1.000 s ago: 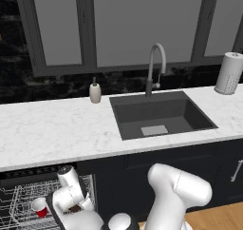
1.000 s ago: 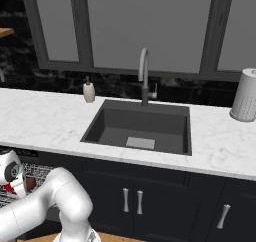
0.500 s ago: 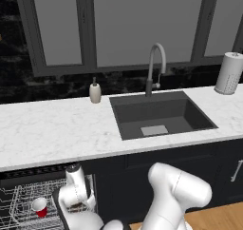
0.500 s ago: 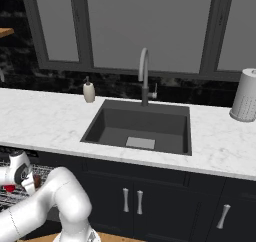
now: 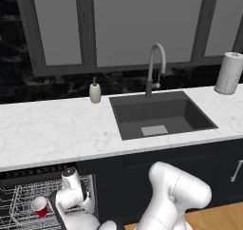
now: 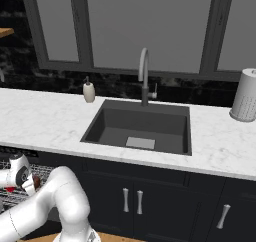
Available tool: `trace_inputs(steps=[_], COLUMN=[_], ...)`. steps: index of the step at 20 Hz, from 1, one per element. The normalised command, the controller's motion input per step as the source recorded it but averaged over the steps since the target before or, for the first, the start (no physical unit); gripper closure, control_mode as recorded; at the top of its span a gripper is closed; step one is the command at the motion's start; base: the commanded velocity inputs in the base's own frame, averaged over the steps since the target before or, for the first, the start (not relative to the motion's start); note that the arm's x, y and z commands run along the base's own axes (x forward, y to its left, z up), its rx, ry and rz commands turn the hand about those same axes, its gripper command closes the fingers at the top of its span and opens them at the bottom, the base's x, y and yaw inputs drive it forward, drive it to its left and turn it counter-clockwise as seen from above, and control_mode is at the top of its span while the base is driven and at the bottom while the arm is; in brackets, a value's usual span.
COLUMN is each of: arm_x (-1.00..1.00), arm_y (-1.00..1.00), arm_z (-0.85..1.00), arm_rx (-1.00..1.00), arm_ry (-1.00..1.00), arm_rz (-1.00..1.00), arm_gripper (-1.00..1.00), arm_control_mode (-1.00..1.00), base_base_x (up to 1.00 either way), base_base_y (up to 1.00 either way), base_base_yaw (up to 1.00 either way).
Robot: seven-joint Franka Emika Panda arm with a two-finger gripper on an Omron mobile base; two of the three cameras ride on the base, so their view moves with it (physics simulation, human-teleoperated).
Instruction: Pick up the cup and bowl from the counter, place them in the dishwasher, and close the dishwasher door.
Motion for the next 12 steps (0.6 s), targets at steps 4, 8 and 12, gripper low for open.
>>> trace_inputs(steps=[4,8,12], arm_x=[0.05,0.08,0.00], arm_y=[0.36,0.16,0.00], arm_z=[-0.35,-0.11,0.00], arm_rx=[0.00,0.00,0.00], arm_ry=[-0.08,-0.01,0.00], arm_rz=[0.01,0.00,0.00], arm_gripper=[1.00,1.00,-1.00], arm_control_mode=[-1.00,-1.00,-1.00], base_base_x=[0.00,0.00,0.00], base_base_y=[0.00,0.00,0.00], base_base_yaw=[0.00,0.00,0.00])
